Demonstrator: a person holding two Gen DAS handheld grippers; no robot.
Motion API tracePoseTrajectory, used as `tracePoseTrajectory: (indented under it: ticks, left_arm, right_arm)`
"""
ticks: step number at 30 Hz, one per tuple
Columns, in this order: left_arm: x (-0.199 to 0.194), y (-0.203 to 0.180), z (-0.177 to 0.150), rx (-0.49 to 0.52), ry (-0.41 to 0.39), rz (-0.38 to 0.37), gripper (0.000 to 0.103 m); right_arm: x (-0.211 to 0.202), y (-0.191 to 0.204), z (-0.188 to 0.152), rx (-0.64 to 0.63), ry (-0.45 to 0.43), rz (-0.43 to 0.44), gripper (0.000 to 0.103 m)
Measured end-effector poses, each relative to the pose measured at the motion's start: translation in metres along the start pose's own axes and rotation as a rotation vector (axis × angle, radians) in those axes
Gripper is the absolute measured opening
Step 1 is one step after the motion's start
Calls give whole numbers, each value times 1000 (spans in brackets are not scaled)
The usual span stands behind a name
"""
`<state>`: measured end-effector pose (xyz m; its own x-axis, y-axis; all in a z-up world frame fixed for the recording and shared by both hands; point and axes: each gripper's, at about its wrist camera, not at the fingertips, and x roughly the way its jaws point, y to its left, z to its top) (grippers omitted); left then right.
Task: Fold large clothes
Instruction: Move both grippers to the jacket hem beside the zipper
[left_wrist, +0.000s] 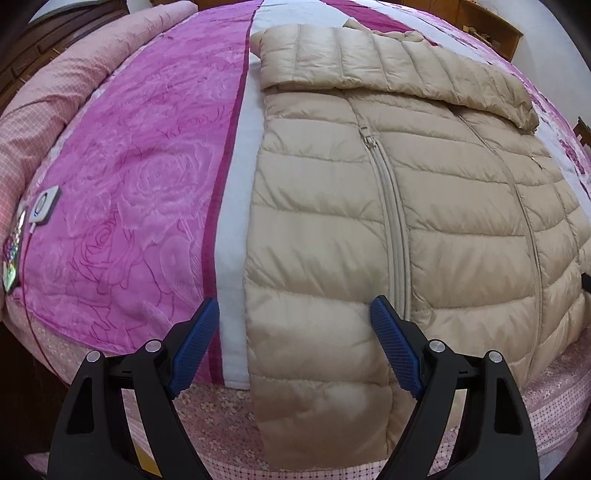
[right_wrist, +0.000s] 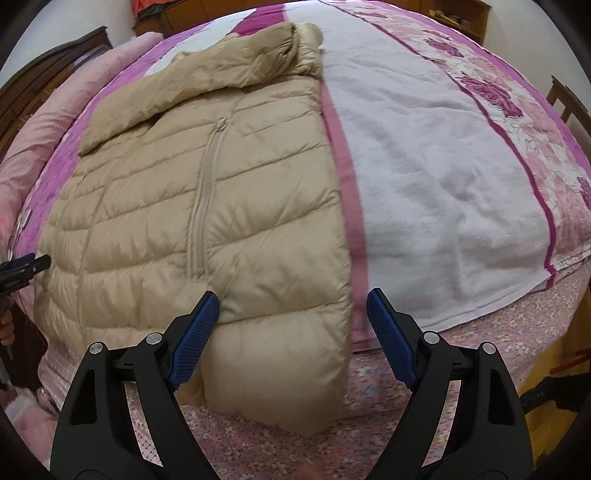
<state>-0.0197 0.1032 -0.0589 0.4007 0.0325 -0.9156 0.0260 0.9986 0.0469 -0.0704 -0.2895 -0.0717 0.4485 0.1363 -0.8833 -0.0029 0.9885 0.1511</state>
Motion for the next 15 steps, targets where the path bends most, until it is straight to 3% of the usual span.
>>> tracePoseTrajectory:
  ticks: [5, 7, 9, 12, 15]
  left_arm:
    - [2, 2, -6, -12, 10, -18, 83]
    - [2, -1, -10, -20, 32, -95, 83]
    - [0, -7, -14, -16, 42, -172, 83]
    - [-5, -21, -17, 47, 22, -163, 82]
    - [-5, -31, -17, 87, 23, -149, 70]
  right_arm:
    - [2, 7, -2, -18, 3, 32, 81]
    - [1, 10, -3, -18, 1, 39, 77]
    - [-1, 10, -3, -12, 2, 54, 70]
    - [-4, 11, -3, -19, 0, 53, 57]
    - [-8, 11, -1, -16, -6, 63, 43]
